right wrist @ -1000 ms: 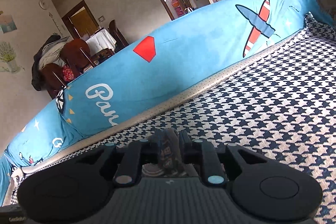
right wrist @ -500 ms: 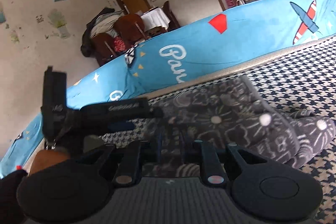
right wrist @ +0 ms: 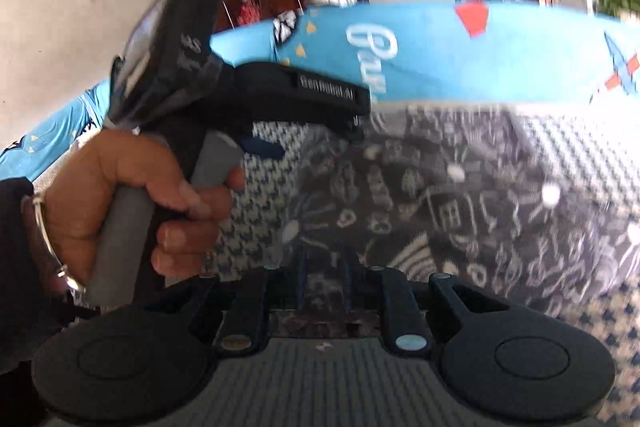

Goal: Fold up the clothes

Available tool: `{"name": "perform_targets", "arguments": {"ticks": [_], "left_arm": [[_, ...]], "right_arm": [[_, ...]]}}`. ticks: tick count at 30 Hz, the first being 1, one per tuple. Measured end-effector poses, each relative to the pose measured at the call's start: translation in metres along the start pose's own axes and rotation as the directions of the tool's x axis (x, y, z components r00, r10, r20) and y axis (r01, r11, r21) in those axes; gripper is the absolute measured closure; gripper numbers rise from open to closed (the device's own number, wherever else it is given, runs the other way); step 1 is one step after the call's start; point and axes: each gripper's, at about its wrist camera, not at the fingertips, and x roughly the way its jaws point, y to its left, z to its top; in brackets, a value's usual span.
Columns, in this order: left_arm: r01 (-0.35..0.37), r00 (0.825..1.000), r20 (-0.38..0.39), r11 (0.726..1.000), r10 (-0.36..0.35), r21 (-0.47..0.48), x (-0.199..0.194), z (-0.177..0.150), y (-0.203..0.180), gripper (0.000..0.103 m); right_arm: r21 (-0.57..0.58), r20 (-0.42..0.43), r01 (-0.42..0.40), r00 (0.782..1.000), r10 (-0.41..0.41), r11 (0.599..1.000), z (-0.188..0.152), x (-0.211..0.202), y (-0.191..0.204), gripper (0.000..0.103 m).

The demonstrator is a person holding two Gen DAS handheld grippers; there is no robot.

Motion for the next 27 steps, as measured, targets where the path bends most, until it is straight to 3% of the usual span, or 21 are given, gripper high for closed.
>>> {"name": "perform_targets", "arguments": {"ticks": [11, 17, 19, 22, 27], "left_arm": [[-0.013, 1.000, -0.008, 1.000, 0.013, -0.018, 0.020, -0.002, 0.003, 0.009], [-0.050, 0.999, -0.006, 0.999, 0.050, -0.011, 0.031, -0.003, 0.001, 0.001], [-0.048, 0.999, -0.007, 0.999, 0.048, -0.021, 0.032, -0.002, 0.002, 0.001], [-0.012, 1.000, 0.003, 1.000, 0.012, -0.023, 0.021, 0.003, -0.002, 0.009], [0.037, 0.996, 0.076, 0.999, -0.040, 0.033, -0.007, 0.011, -0.020, 0.010]], "right_arm": [[-0.044, -0.037, 0.042, 0.998, -0.044, 0.998, -0.007, 0.026, 0.007, 0.087], [-0.044, -0.039, 0.024, 0.999, -0.026, 0.999, -0.006, 0.028, 0.008, 0.087], [-0.033, -0.023, 0.005, 1.000, -0.005, 0.999, -0.004, 0.022, 0.009, 0.087], [0.008, 0.020, -0.034, 0.999, 0.034, 0.999, 0.002, 0.008, -0.003, 0.087], [0.058, 0.113, -0.009, 0.994, 0.002, 0.998, 0.007, -0.022, -0.027, 0.087]]}}
